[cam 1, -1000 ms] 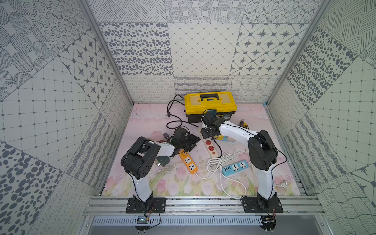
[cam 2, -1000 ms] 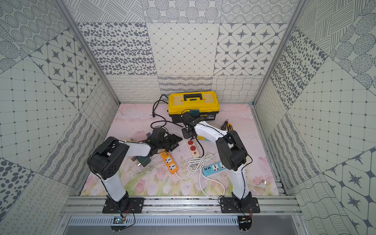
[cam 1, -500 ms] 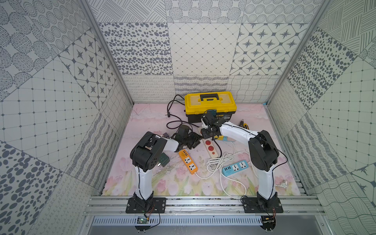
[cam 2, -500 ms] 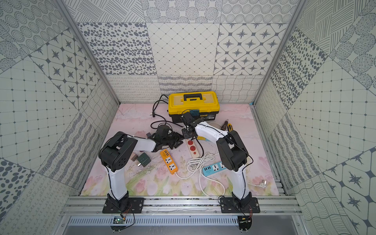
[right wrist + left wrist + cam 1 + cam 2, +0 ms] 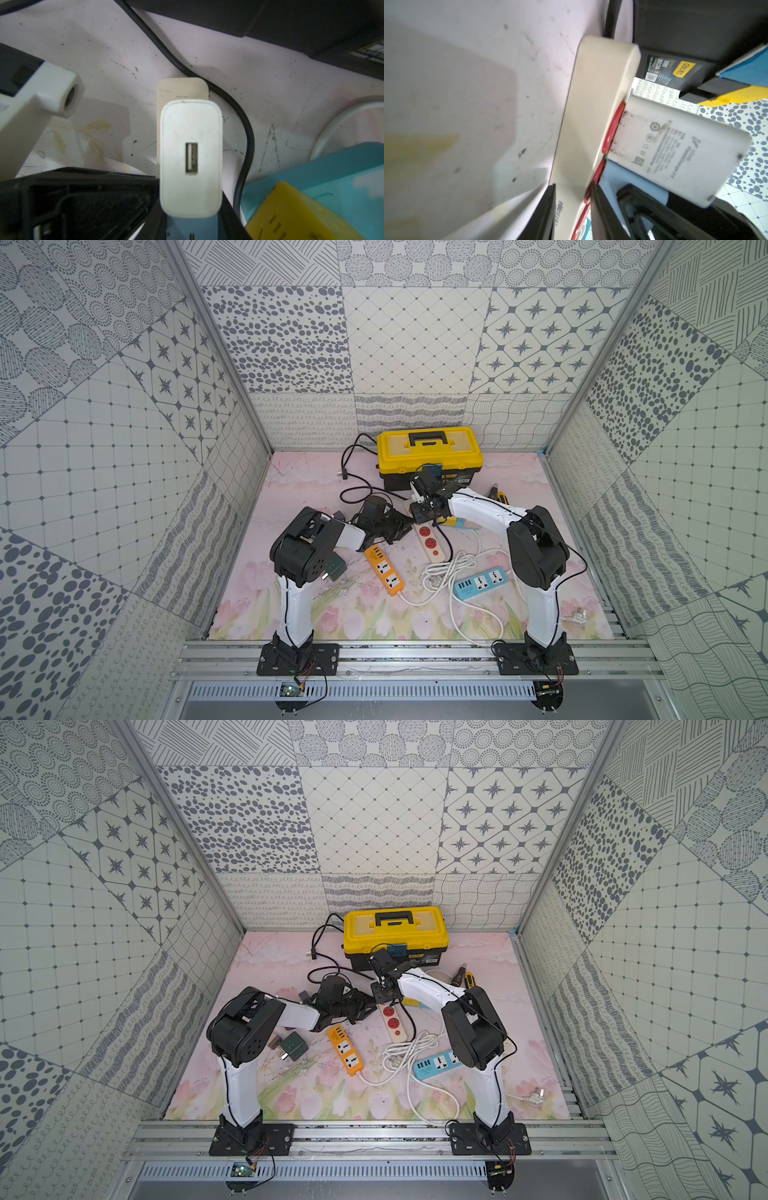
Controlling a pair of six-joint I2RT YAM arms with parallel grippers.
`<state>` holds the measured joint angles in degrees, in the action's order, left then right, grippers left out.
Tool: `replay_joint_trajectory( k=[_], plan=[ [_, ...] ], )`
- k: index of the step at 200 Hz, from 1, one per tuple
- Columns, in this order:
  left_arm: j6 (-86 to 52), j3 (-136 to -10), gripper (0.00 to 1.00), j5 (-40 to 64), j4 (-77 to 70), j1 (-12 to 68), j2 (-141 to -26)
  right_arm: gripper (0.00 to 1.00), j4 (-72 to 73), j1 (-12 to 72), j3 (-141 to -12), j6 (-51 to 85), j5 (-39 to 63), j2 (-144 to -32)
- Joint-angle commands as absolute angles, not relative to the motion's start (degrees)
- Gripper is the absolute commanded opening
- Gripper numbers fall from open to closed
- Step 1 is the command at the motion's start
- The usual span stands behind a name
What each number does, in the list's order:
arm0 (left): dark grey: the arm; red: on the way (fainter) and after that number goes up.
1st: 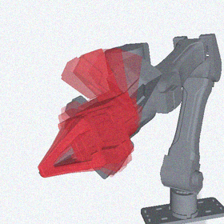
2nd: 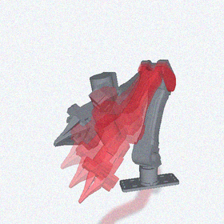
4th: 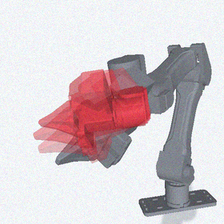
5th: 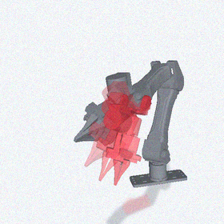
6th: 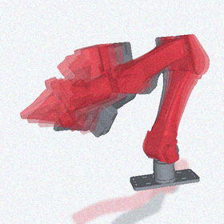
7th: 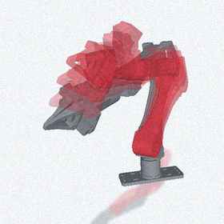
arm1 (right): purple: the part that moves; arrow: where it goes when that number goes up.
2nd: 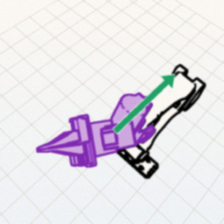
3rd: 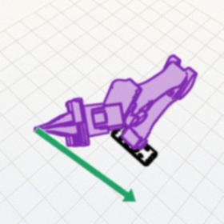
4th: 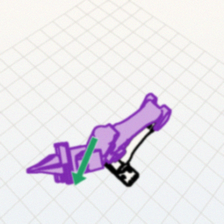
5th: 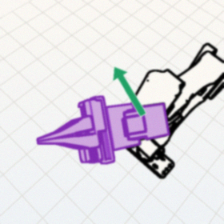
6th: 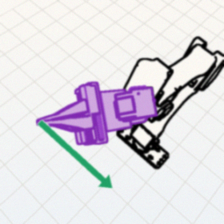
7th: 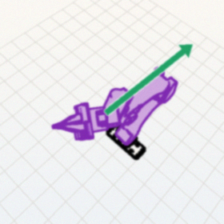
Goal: Pull the plug off the socket
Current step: Remove the plug from the socket.
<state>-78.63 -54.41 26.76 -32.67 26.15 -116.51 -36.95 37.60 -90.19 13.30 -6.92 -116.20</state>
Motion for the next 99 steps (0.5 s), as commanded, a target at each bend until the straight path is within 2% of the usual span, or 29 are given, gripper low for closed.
replay_joint_trajectory(
  k=[1,59,99],
  plan=[
    [-78.77,-53.59,0.27,20.66,-10.05,26.2,-118.39,0.22,-38.06,39.5,-95.66,15.88,-3.25,-115.44],
    [-77.3,-56.01,0.27,18.77,-1.54,26.1,-119.42,0.22,-37.29,38.57,-91.36,16.43,-5.06,-110.8],
    [-76.59,-57.81,0.27,18.54,0.88,26.1,-120.15,0.22,-35.07,42.87,-88.2,18.28,-9.65,-109.28]
  ],
)
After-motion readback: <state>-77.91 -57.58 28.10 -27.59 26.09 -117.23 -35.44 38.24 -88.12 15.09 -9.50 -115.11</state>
